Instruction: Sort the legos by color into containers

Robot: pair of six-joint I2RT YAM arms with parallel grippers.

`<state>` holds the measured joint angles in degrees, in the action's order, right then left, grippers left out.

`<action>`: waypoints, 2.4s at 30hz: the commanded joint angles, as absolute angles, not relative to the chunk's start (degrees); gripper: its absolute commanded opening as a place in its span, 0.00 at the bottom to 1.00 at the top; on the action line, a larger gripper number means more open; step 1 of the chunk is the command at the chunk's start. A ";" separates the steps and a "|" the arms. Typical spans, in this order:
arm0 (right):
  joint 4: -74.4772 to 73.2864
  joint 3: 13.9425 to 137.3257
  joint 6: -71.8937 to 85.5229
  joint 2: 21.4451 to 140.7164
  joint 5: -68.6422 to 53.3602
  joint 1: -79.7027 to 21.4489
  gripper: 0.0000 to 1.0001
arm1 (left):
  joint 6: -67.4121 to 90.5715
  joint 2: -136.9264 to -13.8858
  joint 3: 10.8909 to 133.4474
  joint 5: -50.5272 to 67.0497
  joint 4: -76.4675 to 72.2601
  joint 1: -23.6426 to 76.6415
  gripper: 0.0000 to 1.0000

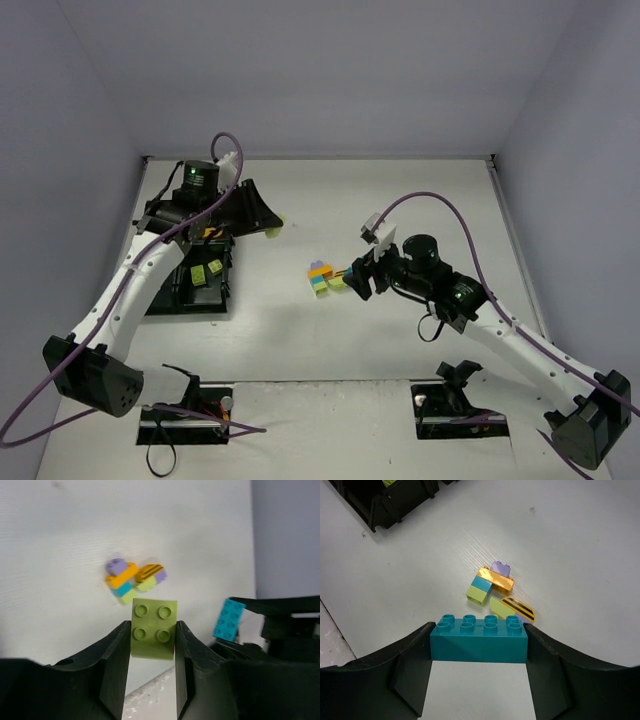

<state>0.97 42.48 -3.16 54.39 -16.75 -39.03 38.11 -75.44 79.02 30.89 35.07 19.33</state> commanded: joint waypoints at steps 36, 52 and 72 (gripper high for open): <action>5.01 50.62 -5.98 59.59 -23.11 -40.25 0.01 | 36.98 -69.80 68.02 25.98 30.95 11.15 0.75; 5.01 55.11 -7.56 62.31 -24.26 -42.54 0.02 | 50.53 -72.33 71.10 37.97 13.54 32.42 0.75; 5.54 54.58 -7.21 61.52 -22.68 -43.07 0.02 | 48.87 -80.07 73.92 39.38 16.79 39.37 0.45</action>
<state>0.93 52.10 -6.94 62.19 -22.98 -42.72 49.74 -80.71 70.70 38.92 18.76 38.74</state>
